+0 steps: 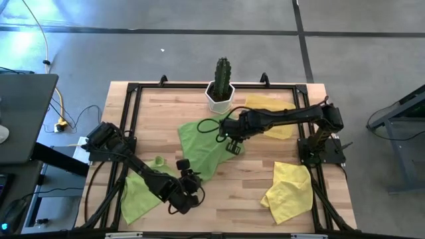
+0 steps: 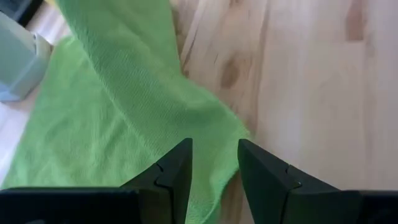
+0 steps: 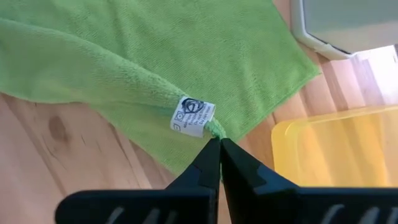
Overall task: Roll microfiber towels into tight, uniform cylinder then place into a basket
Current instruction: Roll the green towel
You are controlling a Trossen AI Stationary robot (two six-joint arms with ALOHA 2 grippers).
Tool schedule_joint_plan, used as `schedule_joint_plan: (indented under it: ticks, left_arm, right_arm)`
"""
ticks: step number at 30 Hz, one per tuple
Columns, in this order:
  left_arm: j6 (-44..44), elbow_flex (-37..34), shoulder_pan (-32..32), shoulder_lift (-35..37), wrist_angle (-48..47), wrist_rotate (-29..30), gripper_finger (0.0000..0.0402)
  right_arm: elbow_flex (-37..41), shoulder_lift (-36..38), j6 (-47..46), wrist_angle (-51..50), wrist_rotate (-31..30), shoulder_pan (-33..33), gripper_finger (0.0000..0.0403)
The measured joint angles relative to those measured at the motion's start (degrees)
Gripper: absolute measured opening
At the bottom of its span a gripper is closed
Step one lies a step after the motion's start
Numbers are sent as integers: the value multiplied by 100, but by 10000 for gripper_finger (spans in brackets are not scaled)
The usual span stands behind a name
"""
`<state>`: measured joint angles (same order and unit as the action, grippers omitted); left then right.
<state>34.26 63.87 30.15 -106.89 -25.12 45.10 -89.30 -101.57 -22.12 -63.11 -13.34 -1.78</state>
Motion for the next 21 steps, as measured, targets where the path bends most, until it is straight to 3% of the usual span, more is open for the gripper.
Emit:
schedule_joint_plan:
  ticks: [4, 10, 21]
  left_arm:
    - [-393, -299, -56, -4, 530, -184, 117]
    - [-2029, -564, -47, -4, 1151, -939, 117]
    - [-3925, -720, -237, -61, 1372, -779, 117]
  right_arm:
    - [0, 0, 7, -1, 2, -2, 0]
    - [0, -1, 8, 0, 2, -2, 0]
    - [0, 1, 8, 75, 2, -2, 0]
